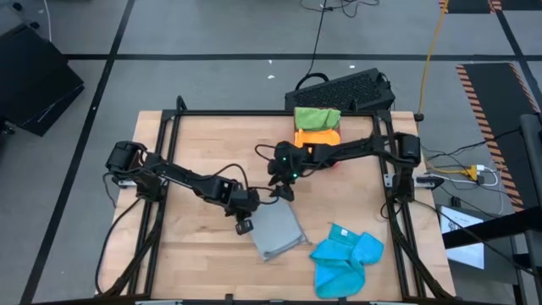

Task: Fold microfiber towels
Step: Fold the gray microfiber cloth

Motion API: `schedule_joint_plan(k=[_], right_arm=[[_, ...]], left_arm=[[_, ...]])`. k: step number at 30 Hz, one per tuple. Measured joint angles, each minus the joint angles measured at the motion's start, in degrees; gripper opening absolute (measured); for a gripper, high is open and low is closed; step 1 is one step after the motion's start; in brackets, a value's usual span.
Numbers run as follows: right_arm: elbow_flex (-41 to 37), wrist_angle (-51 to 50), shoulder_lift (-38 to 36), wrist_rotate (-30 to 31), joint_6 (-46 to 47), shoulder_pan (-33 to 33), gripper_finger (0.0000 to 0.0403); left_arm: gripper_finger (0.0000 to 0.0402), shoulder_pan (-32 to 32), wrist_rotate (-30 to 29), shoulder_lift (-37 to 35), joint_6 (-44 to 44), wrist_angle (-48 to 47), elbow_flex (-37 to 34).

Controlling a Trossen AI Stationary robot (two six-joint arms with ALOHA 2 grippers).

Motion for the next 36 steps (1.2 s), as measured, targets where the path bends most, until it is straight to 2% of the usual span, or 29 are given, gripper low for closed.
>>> schedule_joint_plan(k=[5,10,15,22,28,32,36], right_arm=[[-0.55,-4.3,1.51,-3.98,-5.44,-1.03,0.0242],[-2.2,-5.71,1.51,-4.14,-9.68,-1.23,0.0241],[-3.12,-7.75,1.51,-4.29,-12.17,-1.23,0.0231],[-5.68,-5.59,1.51,-4.79,-12.24,-0.03,0.0162],[-6.51,-4.3,1.45,-4.05,-11.35,1.19,0.0073],[-6.53,-6.33,-1.0,1.87,-8.58,1.6,0.0013],[-6.53,-9.39,-5.8,5.72,-8.92,1.5,0.0016]], left_arm=[[0.0019,0.0,-3.12,0.0,0.66,-1.46,1.49],[0.0007,-0.14,-3.75,-0.04,1.4,-1.47,2.69],[0.0021,-0.54,-4.74,-0.04,2.12,-2.13,2.76],[0.0009,-0.89,-5.52,-0.04,2.99,-2.35,2.76],[0.0014,-1.03,-7.7,-0.04,4.03,-2.47,2.76],[0.0007,-1.05,-8.06,-0.04,3.63,-4.27,4.16],[0.0019,-1.75,-11.42,-0.07,5.39,-8.04,7.83]])
